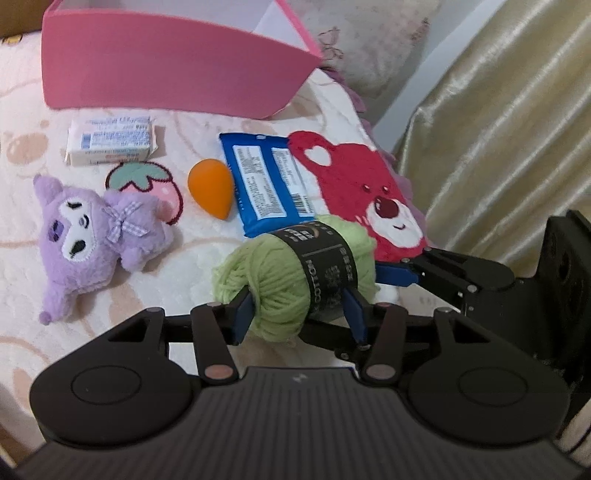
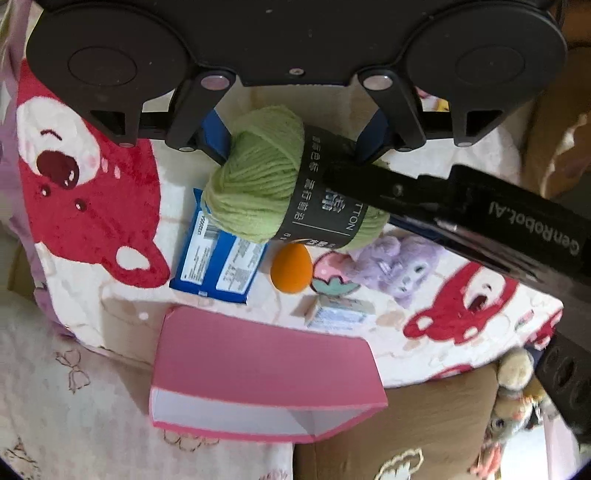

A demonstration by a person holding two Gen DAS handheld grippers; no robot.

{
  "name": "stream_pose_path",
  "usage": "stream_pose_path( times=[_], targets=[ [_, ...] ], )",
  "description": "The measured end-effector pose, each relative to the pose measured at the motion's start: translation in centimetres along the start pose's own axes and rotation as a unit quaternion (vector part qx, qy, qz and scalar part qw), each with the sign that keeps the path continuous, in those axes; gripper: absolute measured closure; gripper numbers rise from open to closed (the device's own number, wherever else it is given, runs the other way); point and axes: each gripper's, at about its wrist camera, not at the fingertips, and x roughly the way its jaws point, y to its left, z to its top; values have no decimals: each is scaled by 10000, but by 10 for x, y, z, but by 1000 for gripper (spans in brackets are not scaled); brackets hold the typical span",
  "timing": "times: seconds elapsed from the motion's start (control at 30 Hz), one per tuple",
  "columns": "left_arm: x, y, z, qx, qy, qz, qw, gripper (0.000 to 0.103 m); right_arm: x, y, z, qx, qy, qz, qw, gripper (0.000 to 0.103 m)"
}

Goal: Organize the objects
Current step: 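Close the right tool on the green yarn ball and lift it, then carry the yarn ball with the right tool into the pink box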

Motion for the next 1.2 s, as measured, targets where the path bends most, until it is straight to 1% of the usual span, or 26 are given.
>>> stream_pose_path(
  times=[0.1, 0.23, 0.3, 0.53, 0.93, 1.1, 1.2],
  targets=[
    [-18, -7, 0, 152, -136, -47, 9998, 52, -12, 6, 3, 64, -79, 102, 9999, 25],
    [-39, -17, 1, 360, -196, -56, 9991, 52, -27, 21, 6, -144, -227, 53, 9996, 25],
    [-51, -22, 1, 473, -298, -47, 9984, 52, -36, 26, 8, -155, -340, 42, 9993, 26],
    [-91, -47, 4, 942, -612, 86, 9936, 52, -72, 49, 20, -419, -792, -223, 9957, 27],
    [-134, -75, 26, 1337, -674, 301, 9883, 52, -110, 67, 45, -555, -1138, -353, 9913, 27],
    [-144, -86, 44, 1535, -657, 514, 9846, 52, -116, 69, 64, -578, -1234, -404, 9898, 27],
    [-148, -88, 58, 1589, -744, 574, 9828, 52, -117, 66, 77, -512, -1343, -410, 9888, 27]
  ],
)
